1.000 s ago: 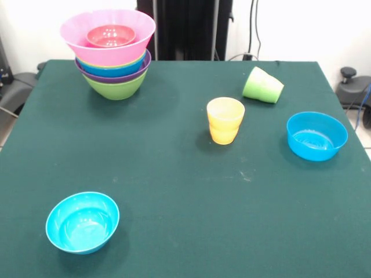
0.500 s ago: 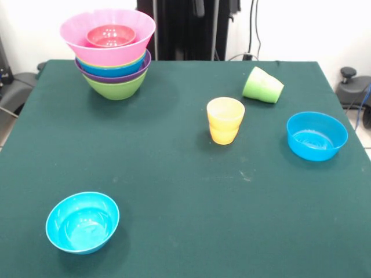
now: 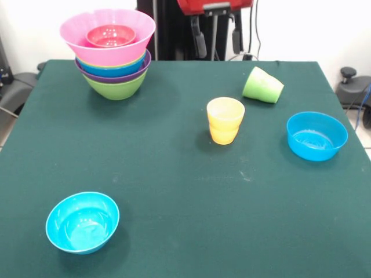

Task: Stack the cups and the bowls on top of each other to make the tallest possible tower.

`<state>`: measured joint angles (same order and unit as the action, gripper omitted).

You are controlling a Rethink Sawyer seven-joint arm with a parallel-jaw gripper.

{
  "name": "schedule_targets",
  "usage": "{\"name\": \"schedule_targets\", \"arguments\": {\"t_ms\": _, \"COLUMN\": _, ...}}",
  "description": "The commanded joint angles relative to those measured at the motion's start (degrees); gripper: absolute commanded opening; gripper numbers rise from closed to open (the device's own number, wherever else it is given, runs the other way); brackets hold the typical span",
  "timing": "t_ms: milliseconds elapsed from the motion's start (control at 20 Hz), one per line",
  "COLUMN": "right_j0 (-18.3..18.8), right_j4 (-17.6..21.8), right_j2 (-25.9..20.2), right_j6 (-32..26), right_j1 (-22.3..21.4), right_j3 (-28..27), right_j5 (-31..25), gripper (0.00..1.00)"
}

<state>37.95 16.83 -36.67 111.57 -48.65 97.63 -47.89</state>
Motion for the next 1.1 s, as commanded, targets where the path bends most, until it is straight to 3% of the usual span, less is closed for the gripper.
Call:
{"name": "schedule_targets", "arguments": {"t_ms": 50, "right_j0": -1.97, "right_j4": 4.51, "right_j2": 2.51, "right_j6": -3.5, "right_j1": 5.38, "right_j3": -4.41, "right_j5": -1.46, "gripper": 1.0}}
{"name": "schedule_targets", "arguments": {"t_ms": 500, "right_j0": -4.61, "right_j4": 5.74, "right_j2": 5.56, "right_j6": 2.83, "right_j1": 5.19, "right_j3": -1.19, "right_j5": 3.21, "gripper": 1.0}}
{"name": "schedule_targets", "arguments": {"t_ms": 1100, "right_j0": -6.34, "right_j4": 5.61, "right_j2": 8.0, "right_j6": 3.89, "right_j1": 4.51, "right_j3": 0.44, "right_j5": 5.58, "gripper": 1.0}}
